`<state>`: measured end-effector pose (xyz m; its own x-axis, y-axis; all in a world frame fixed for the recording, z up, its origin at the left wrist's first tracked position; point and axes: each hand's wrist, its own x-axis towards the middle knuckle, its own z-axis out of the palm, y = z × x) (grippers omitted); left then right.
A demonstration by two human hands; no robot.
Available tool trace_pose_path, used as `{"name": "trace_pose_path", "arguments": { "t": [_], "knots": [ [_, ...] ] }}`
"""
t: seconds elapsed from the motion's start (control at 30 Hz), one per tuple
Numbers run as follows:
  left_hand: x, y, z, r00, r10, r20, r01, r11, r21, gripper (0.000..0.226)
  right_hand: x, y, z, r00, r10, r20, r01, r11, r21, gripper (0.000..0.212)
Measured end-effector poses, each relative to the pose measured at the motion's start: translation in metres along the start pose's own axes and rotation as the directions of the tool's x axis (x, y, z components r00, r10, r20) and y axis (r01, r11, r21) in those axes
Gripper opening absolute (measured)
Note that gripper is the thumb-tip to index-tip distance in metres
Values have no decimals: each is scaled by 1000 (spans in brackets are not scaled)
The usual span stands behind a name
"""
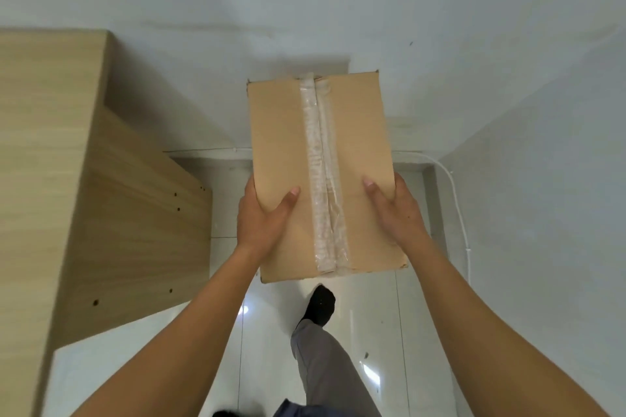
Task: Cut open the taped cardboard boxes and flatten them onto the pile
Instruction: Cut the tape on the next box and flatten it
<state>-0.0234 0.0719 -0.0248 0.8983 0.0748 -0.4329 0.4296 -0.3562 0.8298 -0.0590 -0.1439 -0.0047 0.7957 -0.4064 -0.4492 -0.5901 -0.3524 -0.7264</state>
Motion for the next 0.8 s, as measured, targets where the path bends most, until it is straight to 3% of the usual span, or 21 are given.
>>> {"name": "trace_pose_path", "arguments": {
  "t": [0.13,0.4,0.8],
  "knots": [
    [-44,9,-56,995,90,-48,-93,994,-54,77,-65,-38,7,993,-104,-54,105,994,6,55],
    [-138,11,-192,951,274,-146,-295,943,-155,72,-211,-117,44,931,-342,-130,344,939,-10,49],
    [-239,-54,-427,872,194,-450,-256,963,-81,69,-350,-211,219,847,-522,101,525,851,-3,57]
  ]
}}
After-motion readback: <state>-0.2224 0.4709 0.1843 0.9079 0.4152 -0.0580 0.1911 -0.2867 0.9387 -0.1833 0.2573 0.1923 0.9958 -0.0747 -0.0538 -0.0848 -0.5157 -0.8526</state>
